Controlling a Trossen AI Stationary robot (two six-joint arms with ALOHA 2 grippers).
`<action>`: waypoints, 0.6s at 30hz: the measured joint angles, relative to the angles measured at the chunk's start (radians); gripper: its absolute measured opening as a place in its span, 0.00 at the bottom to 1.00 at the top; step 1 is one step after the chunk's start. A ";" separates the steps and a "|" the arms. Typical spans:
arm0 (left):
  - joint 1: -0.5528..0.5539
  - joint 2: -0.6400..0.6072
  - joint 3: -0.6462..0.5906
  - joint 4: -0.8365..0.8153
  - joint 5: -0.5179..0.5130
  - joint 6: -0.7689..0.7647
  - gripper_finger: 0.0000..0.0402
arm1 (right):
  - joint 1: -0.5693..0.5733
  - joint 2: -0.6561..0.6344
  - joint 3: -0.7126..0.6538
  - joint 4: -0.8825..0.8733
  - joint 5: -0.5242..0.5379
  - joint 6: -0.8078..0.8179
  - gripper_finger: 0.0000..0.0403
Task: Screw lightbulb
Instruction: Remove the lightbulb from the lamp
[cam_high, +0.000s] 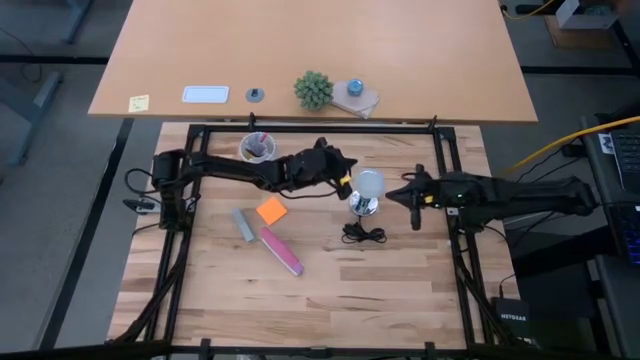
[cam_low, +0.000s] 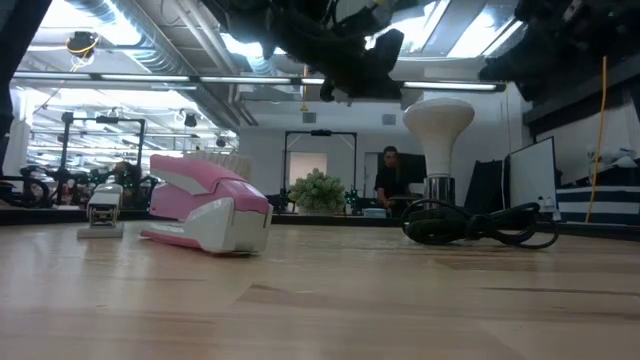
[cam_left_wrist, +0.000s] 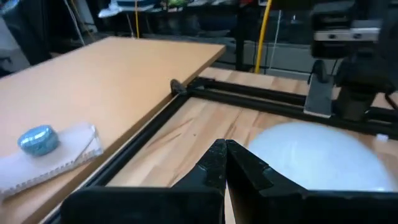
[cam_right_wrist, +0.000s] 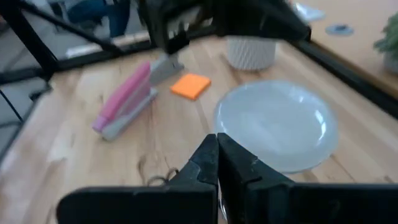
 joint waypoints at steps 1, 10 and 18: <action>0.008 0.002 0.000 -0.005 0.012 -0.006 0.00 | 0.000 0.019 0.000 0.000 0.000 0.000 0.01; 0.017 0.036 0.000 -0.010 0.076 -0.035 0.00 | 0.000 0.193 -0.001 0.066 0.021 -0.013 0.01; 0.001 0.036 0.001 -0.058 0.091 -0.050 0.00 | 0.000 0.229 -0.001 0.092 0.055 -0.014 0.01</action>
